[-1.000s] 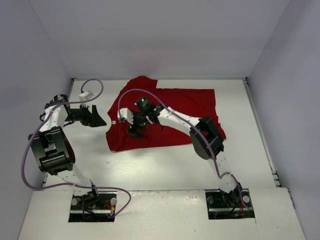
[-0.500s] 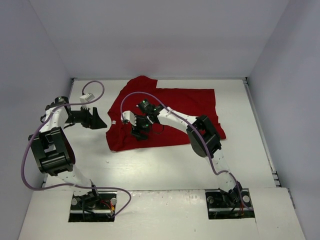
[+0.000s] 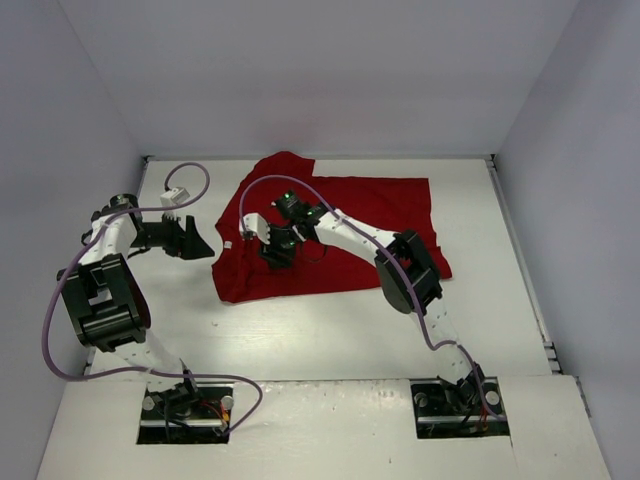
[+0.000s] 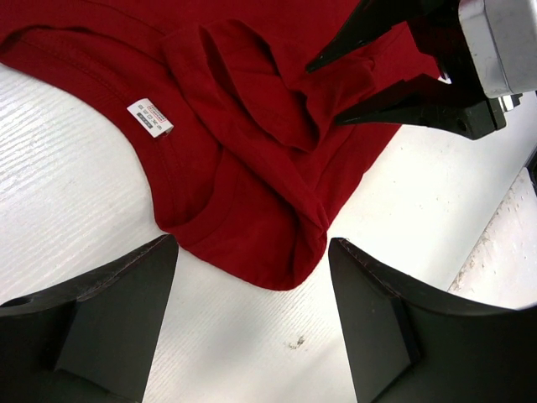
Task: Fold and stack the t-shirts
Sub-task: Fold the flattened tshirt in 1/3 of the way
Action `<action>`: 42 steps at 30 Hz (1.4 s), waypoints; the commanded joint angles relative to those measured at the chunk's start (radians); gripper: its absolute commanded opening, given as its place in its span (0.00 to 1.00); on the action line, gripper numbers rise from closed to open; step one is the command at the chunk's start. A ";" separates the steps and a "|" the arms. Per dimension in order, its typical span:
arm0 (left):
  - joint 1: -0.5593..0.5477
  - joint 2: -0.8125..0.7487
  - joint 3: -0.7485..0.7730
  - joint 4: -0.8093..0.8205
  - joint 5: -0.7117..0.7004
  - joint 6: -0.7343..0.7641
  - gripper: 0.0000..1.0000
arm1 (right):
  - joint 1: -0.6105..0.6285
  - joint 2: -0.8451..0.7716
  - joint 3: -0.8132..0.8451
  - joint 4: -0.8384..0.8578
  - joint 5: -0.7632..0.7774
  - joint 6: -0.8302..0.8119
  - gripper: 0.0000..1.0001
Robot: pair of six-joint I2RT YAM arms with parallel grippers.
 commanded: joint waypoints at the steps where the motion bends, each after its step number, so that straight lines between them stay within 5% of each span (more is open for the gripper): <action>1: -0.002 -0.036 0.019 0.009 0.049 0.022 0.70 | -0.008 0.013 0.058 -0.009 -0.034 0.000 0.48; 7: -0.001 -0.035 0.019 0.009 0.046 0.018 0.70 | -0.009 0.040 0.070 -0.011 -0.021 -0.011 0.45; 15: -0.001 -0.052 0.014 0.009 0.040 0.018 0.70 | -0.007 0.012 0.060 -0.014 -0.025 -0.007 0.00; 26: -0.002 -0.073 0.027 0.009 0.040 0.010 0.70 | -0.041 -0.123 0.051 -0.016 -0.062 0.050 0.00; 34: -0.013 -0.042 0.077 0.007 0.035 -0.002 0.70 | -0.112 -0.052 0.112 -0.014 -0.085 0.079 0.00; 42: -0.141 0.006 0.163 0.034 -0.015 0.008 0.70 | -0.080 0.025 0.133 -0.013 -0.092 0.081 0.00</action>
